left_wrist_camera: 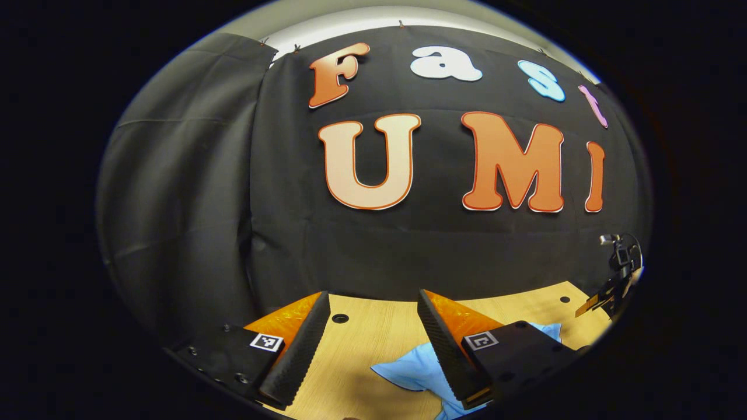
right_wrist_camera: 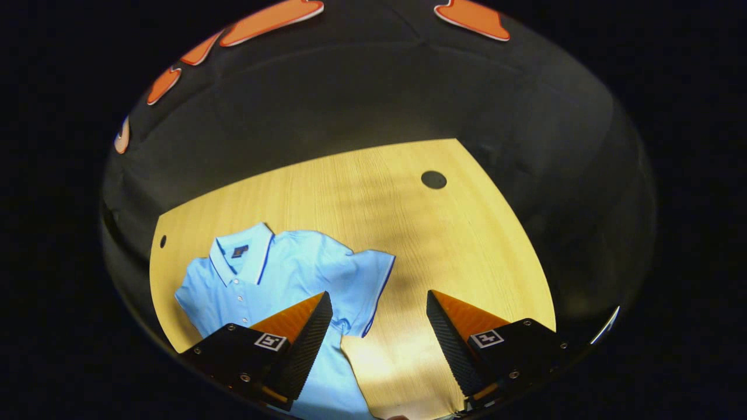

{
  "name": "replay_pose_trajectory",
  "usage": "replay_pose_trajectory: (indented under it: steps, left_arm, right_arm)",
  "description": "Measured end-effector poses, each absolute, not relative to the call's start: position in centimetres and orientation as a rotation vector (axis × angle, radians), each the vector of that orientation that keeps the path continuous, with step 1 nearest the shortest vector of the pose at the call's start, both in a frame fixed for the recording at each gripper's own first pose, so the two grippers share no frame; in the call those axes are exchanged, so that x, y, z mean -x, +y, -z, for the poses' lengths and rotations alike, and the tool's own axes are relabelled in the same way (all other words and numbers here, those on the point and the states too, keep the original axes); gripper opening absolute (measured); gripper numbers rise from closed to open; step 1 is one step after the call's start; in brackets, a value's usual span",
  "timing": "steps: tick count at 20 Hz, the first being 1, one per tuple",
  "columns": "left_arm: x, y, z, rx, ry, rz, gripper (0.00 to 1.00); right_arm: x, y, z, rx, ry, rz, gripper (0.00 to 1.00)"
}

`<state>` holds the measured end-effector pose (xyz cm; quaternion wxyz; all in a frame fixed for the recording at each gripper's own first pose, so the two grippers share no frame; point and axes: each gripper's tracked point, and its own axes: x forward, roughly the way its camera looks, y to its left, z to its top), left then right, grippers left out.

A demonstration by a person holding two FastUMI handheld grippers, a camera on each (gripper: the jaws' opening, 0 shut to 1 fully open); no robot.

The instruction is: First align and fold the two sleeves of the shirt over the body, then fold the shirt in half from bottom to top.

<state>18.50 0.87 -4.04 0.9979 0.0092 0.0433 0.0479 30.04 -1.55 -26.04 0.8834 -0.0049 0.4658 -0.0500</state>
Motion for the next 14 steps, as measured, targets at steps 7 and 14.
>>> replay_pose_trajectory:
  steps: [7,14]
  left_arm:
    - [-19.5,2.8,6.3,-0.024,0.129,-0.114,0.97]
    - [-19.9,4.6,8.2,-0.006,0.174,-0.143,0.97]
  right_arm:
    - [-31.5,-2.6,32.7,0.055,1.127,0.178,0.99]
    - [-32.2,-3.5,36.0,0.071,1.204,0.214,0.99]
